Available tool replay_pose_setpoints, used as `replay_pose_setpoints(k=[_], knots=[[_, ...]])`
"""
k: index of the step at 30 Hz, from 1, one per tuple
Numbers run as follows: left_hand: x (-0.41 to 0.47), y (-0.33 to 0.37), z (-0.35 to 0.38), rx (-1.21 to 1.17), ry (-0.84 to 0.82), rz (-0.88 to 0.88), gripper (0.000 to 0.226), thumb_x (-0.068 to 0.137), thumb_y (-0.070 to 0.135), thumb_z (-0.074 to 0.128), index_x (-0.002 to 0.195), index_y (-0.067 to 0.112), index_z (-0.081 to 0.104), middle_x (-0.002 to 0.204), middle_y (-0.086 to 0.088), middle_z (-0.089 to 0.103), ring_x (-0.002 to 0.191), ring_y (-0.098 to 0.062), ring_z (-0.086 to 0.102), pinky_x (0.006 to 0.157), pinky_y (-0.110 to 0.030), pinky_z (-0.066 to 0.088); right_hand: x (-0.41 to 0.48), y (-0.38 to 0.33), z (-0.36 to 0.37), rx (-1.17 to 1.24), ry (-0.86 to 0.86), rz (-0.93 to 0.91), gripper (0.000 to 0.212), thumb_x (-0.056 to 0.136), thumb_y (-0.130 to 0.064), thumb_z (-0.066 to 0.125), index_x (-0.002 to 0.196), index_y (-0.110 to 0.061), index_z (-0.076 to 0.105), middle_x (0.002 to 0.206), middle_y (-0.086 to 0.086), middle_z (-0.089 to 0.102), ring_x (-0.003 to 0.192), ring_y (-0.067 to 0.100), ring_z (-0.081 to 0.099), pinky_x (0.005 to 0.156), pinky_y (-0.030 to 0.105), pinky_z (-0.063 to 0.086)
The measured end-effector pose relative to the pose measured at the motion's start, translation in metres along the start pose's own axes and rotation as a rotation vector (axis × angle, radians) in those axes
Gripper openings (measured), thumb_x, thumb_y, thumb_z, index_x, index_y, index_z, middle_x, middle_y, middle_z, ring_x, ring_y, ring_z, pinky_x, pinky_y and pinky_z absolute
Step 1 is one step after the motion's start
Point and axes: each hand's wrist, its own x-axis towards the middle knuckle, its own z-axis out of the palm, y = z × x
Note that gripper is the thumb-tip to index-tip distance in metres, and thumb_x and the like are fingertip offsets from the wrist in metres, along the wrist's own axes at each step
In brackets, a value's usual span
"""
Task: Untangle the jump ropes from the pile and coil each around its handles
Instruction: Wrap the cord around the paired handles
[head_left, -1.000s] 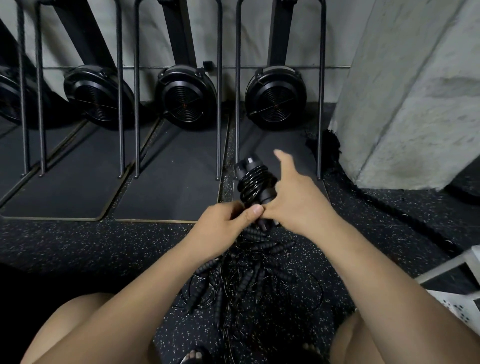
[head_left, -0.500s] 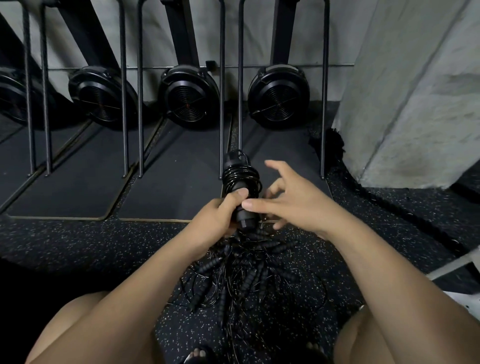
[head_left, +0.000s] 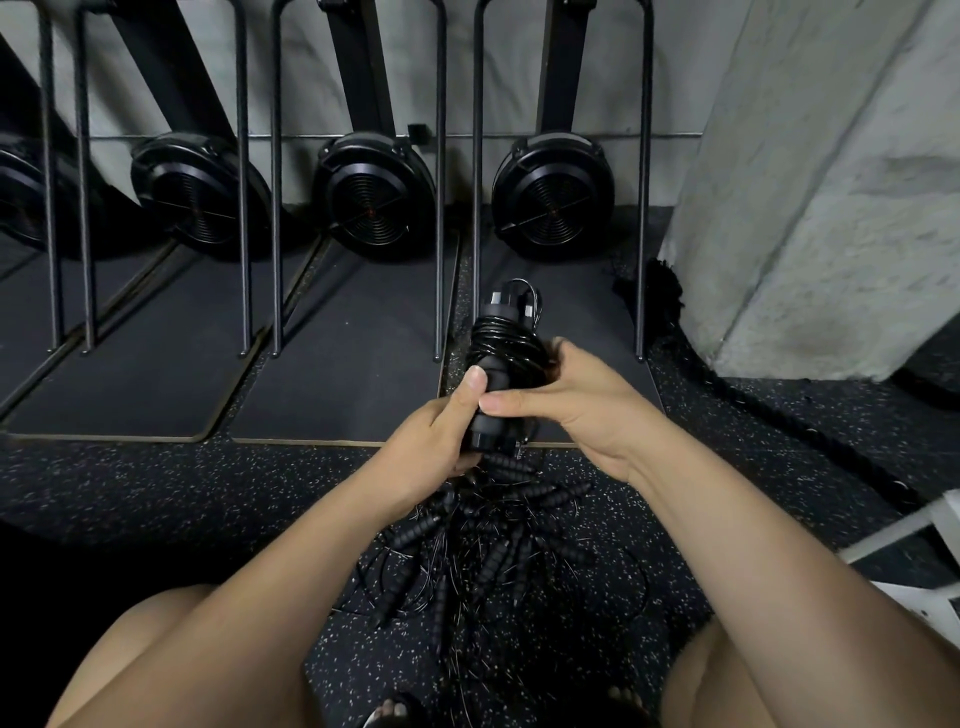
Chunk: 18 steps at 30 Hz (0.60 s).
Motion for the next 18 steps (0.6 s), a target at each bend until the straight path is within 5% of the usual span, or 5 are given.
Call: replay_pose_setpoints(k=[1, 2, 3, 9, 18], knots=[[-0.001, 0.001, 0.001, 0.016, 0.008, -0.010, 0.076, 0.108, 0.066, 0.024, 0.092, 0.005, 0.067, 0.079, -0.011, 0.070, 0.099, -0.005, 0.038, 0.076, -0.009, 0.025, 0.001, 0.000, 0.000, -0.044, 0.051, -0.004, 0.079, 0.067, -0.019, 0.103, 0.131, -0.013, 0.057, 0.116, 0.003, 0.081, 0.107, 0.016, 0.079, 0.097, 0.038, 0.061], [-0.002, 0.002, 0.001, 0.042, 0.020, -0.015, 0.074, 0.107, 0.067, 0.023, 0.087, 0.013, 0.069, 0.064, -0.005, 0.070, 0.063, -0.014, 0.071, 0.070, -0.007, 0.030, 0.001, -0.001, -0.001, -0.107, 0.089, -0.013, 0.084, 0.064, -0.024, 0.105, 0.131, -0.017, 0.055, 0.115, -0.001, 0.080, 0.104, 0.012, 0.079, 0.094, 0.035, 0.062], [-0.002, 0.001, 0.001, 0.070, 0.025, -0.007, 0.073, 0.106, 0.071, 0.024, 0.082, 0.019, 0.070, 0.059, 0.001, 0.063, 0.058, 0.000, 0.039, 0.063, -0.011, 0.035, 0.001, -0.001, -0.001, -0.168, 0.112, -0.024, 0.086, 0.062, -0.029, 0.106, 0.131, -0.021, 0.055, 0.113, -0.005, 0.080, 0.101, 0.009, 0.078, 0.091, 0.032, 0.062], [0.000, -0.003, 0.002, -0.135, 0.010, 0.042, 0.076, 0.103, 0.071, 0.046, 0.108, 0.000, 0.070, 0.090, -0.016, 0.060, 0.078, -0.027, 0.047, 0.068, -0.033, 0.040, -0.001, -0.006, -0.004, -0.173, 0.065, -0.075, 0.051, 0.070, -0.029, 0.102, 0.112, -0.015, 0.076, 0.101, 0.007, 0.082, 0.088, 0.030, 0.079, 0.082, 0.045, 0.062], [0.005, -0.005, 0.001, -0.223, 0.113, 0.138, 0.034, 0.110, 0.025, 0.056, 0.115, -0.003, 0.073, 0.090, -0.010, 0.072, 0.079, -0.011, 0.064, 0.071, -0.020, 0.050, -0.001, -0.005, -0.005, -0.107, 0.187, -0.127, 0.055, 0.074, -0.035, 0.098, 0.121, -0.023, 0.069, 0.104, -0.006, 0.082, 0.097, 0.012, 0.079, 0.077, 0.026, 0.059]])
